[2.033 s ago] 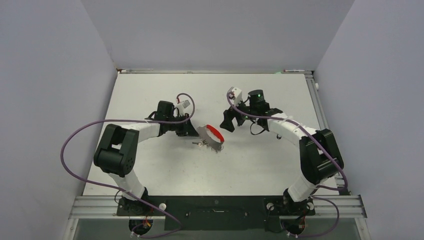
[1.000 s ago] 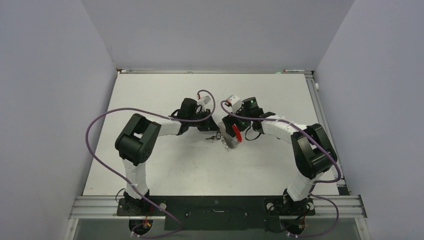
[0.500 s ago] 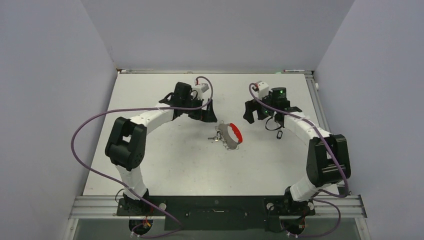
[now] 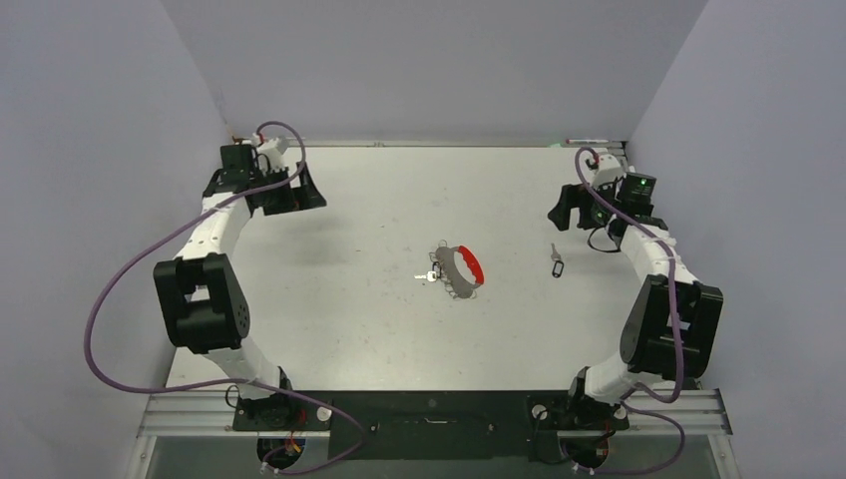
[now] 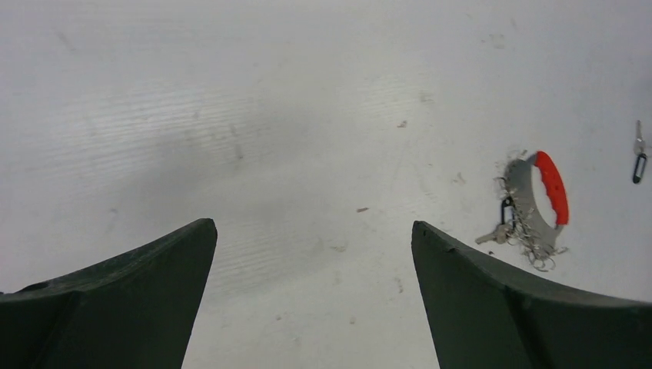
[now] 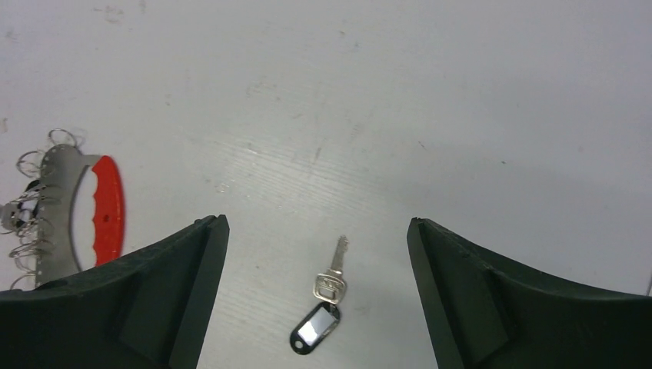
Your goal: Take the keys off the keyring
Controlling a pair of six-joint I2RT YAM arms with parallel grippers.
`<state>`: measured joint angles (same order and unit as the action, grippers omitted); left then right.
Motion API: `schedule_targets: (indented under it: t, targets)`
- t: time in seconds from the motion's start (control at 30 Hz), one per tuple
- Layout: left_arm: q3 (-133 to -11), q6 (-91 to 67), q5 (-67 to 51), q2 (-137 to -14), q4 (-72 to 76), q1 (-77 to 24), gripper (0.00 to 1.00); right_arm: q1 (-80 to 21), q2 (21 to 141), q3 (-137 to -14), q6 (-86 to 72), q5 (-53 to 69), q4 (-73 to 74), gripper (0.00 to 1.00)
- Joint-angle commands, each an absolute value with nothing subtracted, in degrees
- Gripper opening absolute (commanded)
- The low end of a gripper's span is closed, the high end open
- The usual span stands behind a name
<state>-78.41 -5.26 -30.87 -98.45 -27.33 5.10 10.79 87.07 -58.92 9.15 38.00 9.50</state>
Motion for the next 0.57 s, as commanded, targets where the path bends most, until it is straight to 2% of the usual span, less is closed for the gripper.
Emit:
schedule_targets:
  t: [0.0,0.17,0.53]
  targets:
    - [-73.5,-1.7,-25.2,-93.1,-28.3,9.4,0.96,15.4,89.6,-58.8,12.6,40.9,8.1,0.90]
    - [-65.5,-0.6,-19.1,-91.3,-23.5,10.2,0.96,18.2,91.6,-55.0,12.9,41.1,5.9,0.90]
    - [-58.2,-1.4,-18.2,-87.0,-17.5,10.2,0.96,18.3,91.6,-51.2,10.2,40.8,0.5,0.90]
